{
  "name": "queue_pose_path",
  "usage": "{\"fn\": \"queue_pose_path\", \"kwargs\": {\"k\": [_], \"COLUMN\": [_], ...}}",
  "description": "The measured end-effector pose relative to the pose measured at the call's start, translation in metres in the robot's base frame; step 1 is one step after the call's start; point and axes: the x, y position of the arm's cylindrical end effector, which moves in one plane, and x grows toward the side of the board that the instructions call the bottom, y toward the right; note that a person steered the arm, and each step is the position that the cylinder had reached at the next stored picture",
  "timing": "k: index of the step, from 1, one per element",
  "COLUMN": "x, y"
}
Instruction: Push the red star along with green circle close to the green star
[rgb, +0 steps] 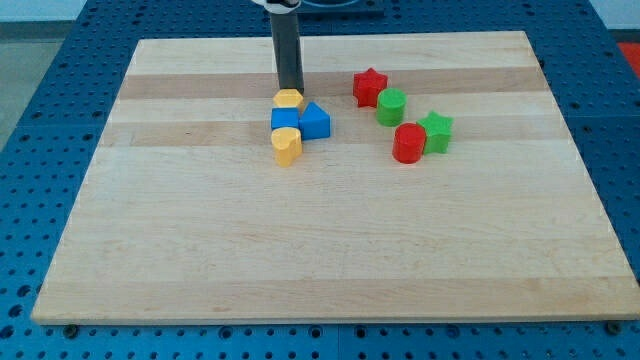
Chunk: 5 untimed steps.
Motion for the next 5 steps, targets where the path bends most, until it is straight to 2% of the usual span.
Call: {"fn": "queue_pose_path", "kwargs": {"k": [2,3,5], "x": [-0.005,-0.022,-0.026], "y": [0.004,0.016,0.068]}}
